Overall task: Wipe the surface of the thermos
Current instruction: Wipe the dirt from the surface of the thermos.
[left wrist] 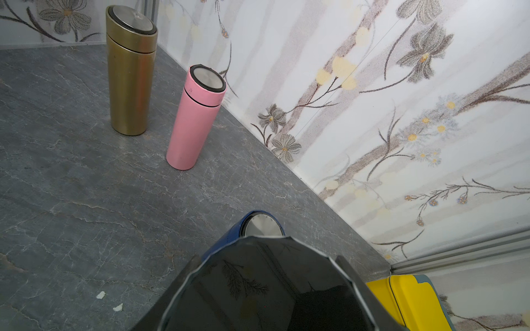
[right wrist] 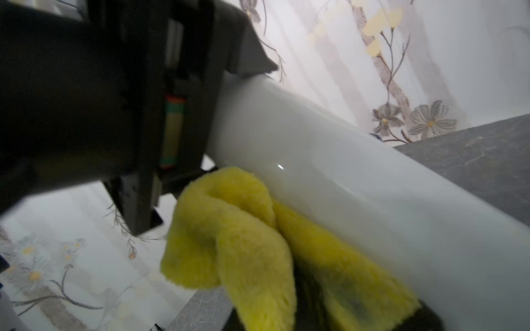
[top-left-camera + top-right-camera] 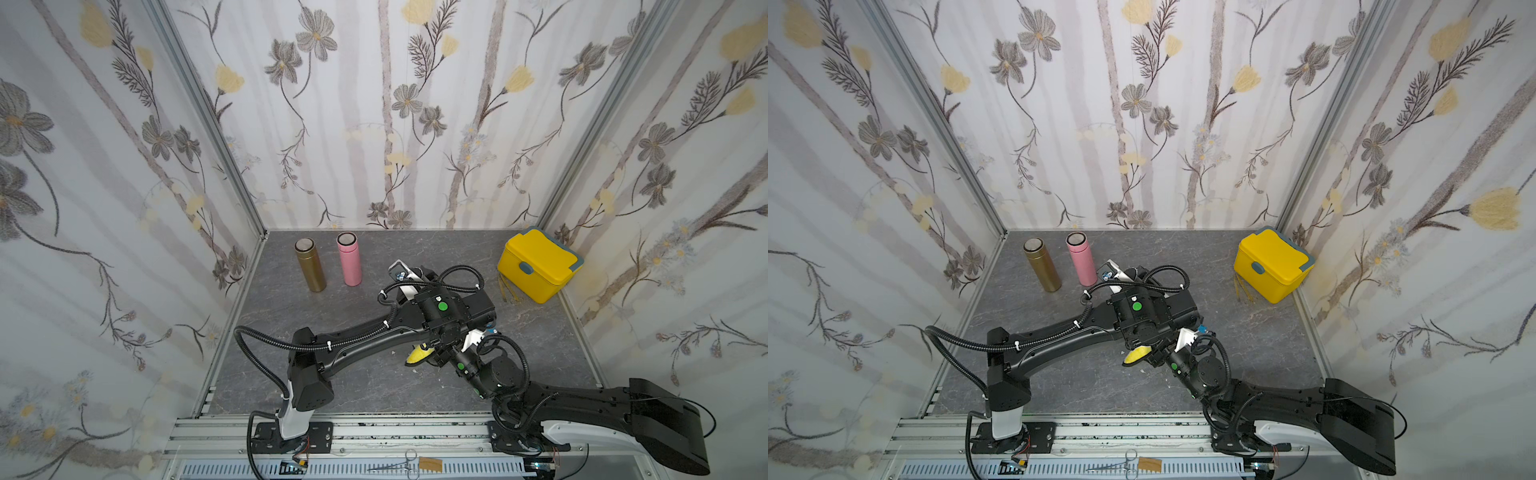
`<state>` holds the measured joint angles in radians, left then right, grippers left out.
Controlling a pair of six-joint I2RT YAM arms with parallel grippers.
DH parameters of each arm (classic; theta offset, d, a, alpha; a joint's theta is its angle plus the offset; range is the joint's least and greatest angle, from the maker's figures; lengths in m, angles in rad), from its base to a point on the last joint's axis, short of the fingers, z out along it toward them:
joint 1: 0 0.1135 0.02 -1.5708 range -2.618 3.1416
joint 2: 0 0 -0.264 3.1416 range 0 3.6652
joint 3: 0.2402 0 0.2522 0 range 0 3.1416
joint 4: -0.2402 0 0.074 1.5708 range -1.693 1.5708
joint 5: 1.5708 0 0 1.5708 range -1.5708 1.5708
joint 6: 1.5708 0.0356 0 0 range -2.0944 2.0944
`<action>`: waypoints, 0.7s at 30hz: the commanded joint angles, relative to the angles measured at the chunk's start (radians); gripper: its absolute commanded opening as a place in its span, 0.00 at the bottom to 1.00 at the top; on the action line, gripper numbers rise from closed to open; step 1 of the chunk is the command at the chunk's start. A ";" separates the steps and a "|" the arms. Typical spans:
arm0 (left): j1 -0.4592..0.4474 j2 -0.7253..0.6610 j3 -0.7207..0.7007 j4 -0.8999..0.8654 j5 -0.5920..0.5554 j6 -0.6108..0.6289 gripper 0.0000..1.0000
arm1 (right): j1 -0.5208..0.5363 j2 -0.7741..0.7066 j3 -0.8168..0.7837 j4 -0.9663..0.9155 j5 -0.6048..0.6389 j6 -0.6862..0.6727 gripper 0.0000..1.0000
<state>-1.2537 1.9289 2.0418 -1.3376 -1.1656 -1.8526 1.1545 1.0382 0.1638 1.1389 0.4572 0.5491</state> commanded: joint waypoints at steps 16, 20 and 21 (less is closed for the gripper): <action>-0.002 -0.038 0.069 -0.041 0.010 -0.001 0.00 | 0.037 0.168 0.147 0.171 0.168 -0.017 0.00; -0.003 -0.052 0.060 -0.041 0.018 0.003 0.00 | 0.039 0.148 0.032 0.185 0.263 0.000 0.00; -0.002 -0.054 0.056 -0.040 0.018 0.003 0.00 | 0.039 0.134 0.003 0.186 0.289 0.004 0.00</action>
<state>-1.2549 1.8927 2.0998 -1.3495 -1.1221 -1.8542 1.1938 1.1908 0.2138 1.2598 0.6178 0.5304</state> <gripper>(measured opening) 0.612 0.087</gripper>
